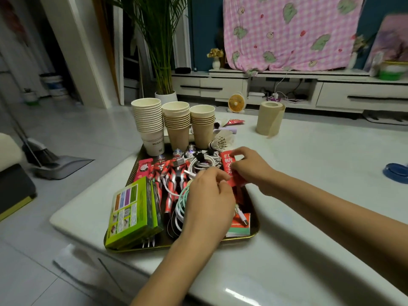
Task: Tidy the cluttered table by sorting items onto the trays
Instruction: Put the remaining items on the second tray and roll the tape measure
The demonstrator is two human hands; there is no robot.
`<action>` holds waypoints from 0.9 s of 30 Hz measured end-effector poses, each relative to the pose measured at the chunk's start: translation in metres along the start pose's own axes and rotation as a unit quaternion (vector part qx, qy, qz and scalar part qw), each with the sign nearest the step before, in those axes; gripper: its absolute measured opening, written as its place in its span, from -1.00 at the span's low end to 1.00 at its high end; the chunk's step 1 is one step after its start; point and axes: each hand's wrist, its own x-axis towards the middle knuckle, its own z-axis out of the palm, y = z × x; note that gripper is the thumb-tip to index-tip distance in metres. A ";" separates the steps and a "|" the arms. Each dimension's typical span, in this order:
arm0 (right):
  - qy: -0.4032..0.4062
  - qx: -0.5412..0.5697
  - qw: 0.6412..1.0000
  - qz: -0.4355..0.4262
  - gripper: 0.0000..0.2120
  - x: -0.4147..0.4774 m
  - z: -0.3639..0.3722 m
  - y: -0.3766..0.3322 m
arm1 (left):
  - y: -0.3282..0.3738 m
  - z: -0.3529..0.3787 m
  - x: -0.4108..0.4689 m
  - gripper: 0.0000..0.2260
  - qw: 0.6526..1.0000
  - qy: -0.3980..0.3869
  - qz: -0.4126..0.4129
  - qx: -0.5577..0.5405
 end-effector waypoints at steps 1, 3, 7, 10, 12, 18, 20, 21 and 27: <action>-0.002 0.015 1.000 -0.001 -0.64 -0.001 0.001 0.000 | -0.001 -0.001 0.000 -0.83 1.000 0.001 -0.002 -0.001; -0.005 0.014 1.000 -0.017 -0.66 -0.001 0.002 0.000 | -0.002 -0.002 0.001 -0.83 1.000 0.000 -0.007 -0.003; -0.023 -0.131 0.985 -0.110 -0.61 -0.006 0.002 0.004 | -0.001 -0.003 -0.001 -0.82 1.000 -0.012 -0.017 -0.012; -0.098 -0.183 0.968 -0.141 -0.55 -0.007 -0.008 0.001 | 0.001 -0.002 -0.002 -0.82 0.999 -0.020 -0.022 -0.018; -0.141 -0.174 0.966 -0.132 -0.51 -0.010 -0.013 -0.001 | 0.001 -0.001 -0.003 -0.83 0.999 -0.023 -0.018 -0.016; -0.184 -0.177 0.950 -0.181 -0.55 -0.021 -0.011 0.000 | 0.006 0.000 -0.002 -0.84 0.999 -0.028 -0.024 -0.015; -0.190 -0.157 0.951 -0.184 -0.63 -0.024 -0.015 0.001 | 0.008 0.000 -0.001 -0.83 0.999 -0.023 -0.025 -0.022; -0.170 -0.147 0.956 -0.188 -0.67 -0.024 -0.018 0.002 | 0.009 0.001 0.000 -0.83 0.999 -0.022 -0.024 -0.025; -0.096 -0.115 0.982 -0.116 -0.73 -0.029 -0.037 0.006 | 0.013 0.015 0.002 -0.82 0.999 -0.009 -0.010 -0.031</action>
